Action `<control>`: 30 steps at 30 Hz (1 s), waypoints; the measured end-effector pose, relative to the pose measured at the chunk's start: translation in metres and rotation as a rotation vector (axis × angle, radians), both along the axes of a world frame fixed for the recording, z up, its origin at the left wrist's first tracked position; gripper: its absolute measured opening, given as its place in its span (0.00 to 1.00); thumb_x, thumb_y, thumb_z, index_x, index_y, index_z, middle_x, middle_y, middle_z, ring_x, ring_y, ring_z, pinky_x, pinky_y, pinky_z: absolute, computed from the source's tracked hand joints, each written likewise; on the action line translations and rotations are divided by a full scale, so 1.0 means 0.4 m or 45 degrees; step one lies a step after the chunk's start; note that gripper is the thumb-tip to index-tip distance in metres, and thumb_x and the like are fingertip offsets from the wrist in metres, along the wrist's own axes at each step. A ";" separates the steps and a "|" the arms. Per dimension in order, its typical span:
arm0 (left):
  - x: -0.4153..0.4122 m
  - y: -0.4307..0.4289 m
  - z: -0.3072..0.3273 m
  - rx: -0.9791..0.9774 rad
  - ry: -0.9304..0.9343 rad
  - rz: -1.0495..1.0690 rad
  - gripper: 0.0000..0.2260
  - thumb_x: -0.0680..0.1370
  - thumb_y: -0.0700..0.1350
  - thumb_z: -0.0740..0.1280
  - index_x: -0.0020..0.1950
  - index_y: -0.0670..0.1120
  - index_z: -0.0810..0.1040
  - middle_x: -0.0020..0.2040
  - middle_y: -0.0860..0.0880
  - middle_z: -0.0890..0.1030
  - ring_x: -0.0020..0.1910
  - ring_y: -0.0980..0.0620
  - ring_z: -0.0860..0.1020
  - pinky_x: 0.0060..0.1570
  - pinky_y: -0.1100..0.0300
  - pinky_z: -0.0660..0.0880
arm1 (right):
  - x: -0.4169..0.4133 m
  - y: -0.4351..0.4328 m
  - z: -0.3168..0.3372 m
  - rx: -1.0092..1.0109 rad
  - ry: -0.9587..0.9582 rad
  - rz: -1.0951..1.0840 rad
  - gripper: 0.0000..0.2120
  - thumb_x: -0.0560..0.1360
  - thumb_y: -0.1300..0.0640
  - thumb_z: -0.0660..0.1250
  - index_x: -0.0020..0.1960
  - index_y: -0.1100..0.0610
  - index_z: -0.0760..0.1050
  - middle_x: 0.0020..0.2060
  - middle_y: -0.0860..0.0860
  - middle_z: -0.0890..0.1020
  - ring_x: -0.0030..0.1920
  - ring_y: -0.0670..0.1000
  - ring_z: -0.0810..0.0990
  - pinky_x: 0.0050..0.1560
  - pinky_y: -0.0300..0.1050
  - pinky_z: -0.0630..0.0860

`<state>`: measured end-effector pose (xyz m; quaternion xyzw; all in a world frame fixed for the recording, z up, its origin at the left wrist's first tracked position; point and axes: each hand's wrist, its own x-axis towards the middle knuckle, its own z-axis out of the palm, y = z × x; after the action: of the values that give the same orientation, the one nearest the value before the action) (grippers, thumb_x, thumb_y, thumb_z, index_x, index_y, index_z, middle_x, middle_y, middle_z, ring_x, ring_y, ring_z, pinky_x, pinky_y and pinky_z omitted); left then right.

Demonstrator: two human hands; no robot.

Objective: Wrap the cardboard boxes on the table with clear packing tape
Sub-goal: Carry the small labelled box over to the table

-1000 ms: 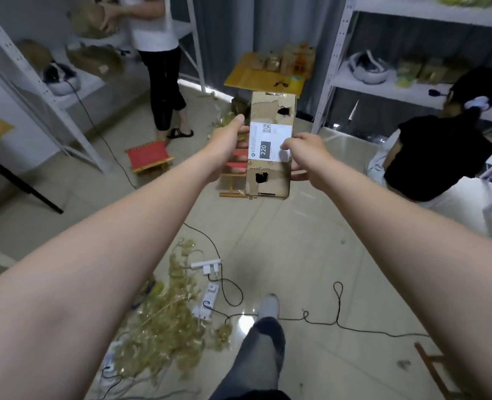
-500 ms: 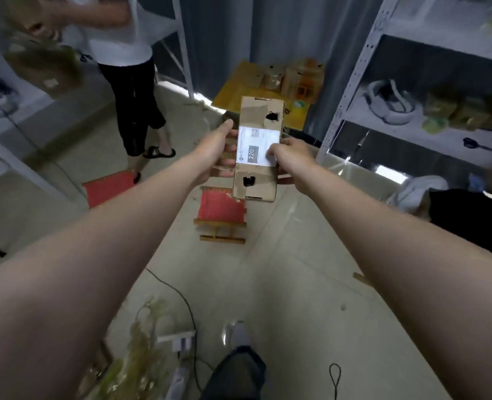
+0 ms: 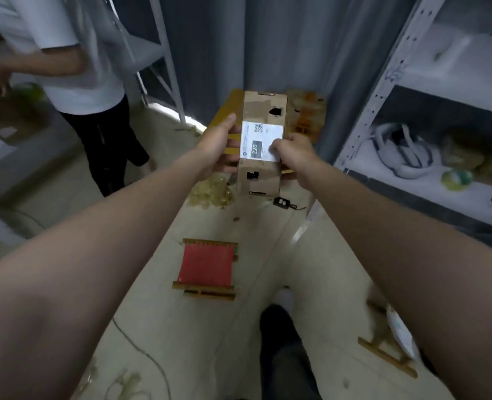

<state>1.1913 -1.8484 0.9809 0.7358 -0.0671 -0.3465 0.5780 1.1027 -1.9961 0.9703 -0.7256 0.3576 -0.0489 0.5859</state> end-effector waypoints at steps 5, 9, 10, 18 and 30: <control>0.253 -0.243 -0.044 0.028 -0.030 -0.003 0.24 0.85 0.63 0.54 0.65 0.50 0.80 0.54 0.47 0.85 0.52 0.45 0.84 0.46 0.51 0.82 | 0.262 -0.262 -0.051 0.039 -0.001 0.097 0.10 0.80 0.62 0.62 0.58 0.53 0.77 0.47 0.50 0.82 0.45 0.52 0.80 0.47 0.48 0.81; 0.438 -0.399 -0.046 0.082 -0.011 -0.021 0.23 0.85 0.63 0.53 0.65 0.52 0.80 0.55 0.47 0.85 0.53 0.45 0.84 0.51 0.49 0.82 | 0.451 -0.420 -0.051 0.057 0.080 0.117 0.16 0.80 0.58 0.63 0.67 0.54 0.78 0.59 0.54 0.82 0.57 0.59 0.81 0.55 0.56 0.81; 0.478 -0.425 -0.049 0.100 0.001 -0.025 0.23 0.85 0.64 0.52 0.64 0.52 0.80 0.55 0.47 0.85 0.54 0.44 0.84 0.53 0.48 0.83 | 0.489 -0.449 -0.056 0.077 0.099 0.120 0.16 0.80 0.57 0.63 0.67 0.54 0.78 0.59 0.54 0.83 0.58 0.60 0.81 0.55 0.56 0.80; 0.762 -0.584 -0.060 0.157 0.013 -0.039 0.25 0.85 0.65 0.52 0.67 0.52 0.79 0.58 0.47 0.83 0.56 0.44 0.83 0.52 0.46 0.84 | 0.751 -0.605 -0.082 0.237 0.068 0.089 0.13 0.81 0.58 0.63 0.65 0.52 0.77 0.55 0.52 0.84 0.55 0.56 0.82 0.51 0.52 0.80; 1.239 -0.748 -0.290 0.187 0.228 -0.296 0.20 0.84 0.64 0.57 0.57 0.51 0.81 0.55 0.44 0.86 0.53 0.41 0.86 0.56 0.41 0.83 | 1.153 -0.725 -0.312 0.209 0.244 -0.161 0.10 0.82 0.59 0.63 0.62 0.54 0.76 0.55 0.55 0.83 0.53 0.58 0.82 0.53 0.56 0.82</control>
<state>1.6870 -2.1474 0.8647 0.7296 -0.0744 -0.4791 0.4823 1.5640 -2.2861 0.8454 -0.6524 0.4598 0.0131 0.6023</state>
